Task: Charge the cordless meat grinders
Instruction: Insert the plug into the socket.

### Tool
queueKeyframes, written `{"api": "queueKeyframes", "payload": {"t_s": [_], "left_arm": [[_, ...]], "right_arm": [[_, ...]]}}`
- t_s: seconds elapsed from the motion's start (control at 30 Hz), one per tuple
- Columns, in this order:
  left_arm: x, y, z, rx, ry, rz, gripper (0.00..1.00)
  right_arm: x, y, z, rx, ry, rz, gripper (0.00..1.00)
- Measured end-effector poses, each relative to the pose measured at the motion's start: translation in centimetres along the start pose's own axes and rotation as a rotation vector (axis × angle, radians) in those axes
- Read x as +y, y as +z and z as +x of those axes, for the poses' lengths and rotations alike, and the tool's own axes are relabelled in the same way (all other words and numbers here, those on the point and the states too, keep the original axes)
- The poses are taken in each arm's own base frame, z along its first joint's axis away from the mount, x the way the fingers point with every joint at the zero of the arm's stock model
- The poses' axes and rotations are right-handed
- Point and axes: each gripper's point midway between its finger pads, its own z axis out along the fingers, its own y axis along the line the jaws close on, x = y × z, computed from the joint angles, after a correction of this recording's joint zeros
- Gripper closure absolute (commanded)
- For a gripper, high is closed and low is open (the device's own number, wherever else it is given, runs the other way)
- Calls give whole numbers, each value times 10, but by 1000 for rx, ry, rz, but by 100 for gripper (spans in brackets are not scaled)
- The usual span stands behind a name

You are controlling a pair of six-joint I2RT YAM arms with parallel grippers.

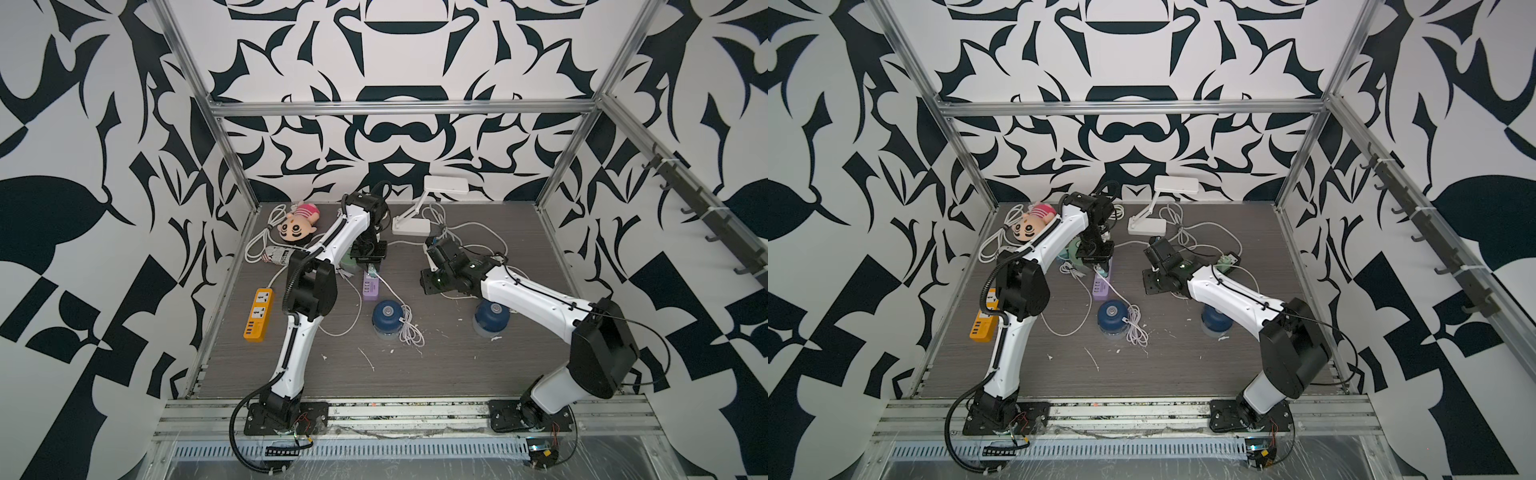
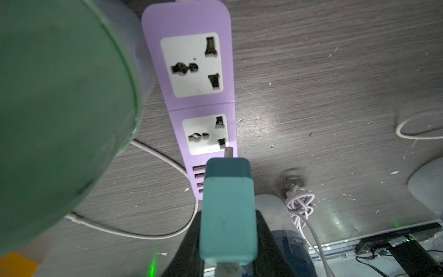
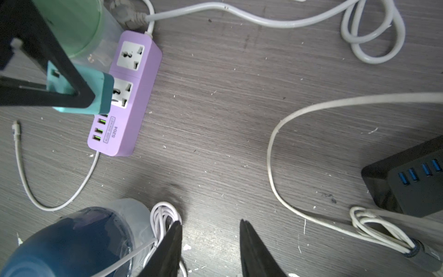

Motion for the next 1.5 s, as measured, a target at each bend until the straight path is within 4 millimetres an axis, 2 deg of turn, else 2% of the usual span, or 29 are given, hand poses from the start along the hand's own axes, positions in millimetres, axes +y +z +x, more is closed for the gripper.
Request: {"api": "queueKeyframes", "payload": {"t_s": [0.37,1.5], "left_arm": [[0,9,-9,3,-10,-7,100],[3,14,-7,14,-24,-18,100]], "right_arm": [[2,12,14,56,-23,30,57],[6,9,8,45,-32,35,58]]}}
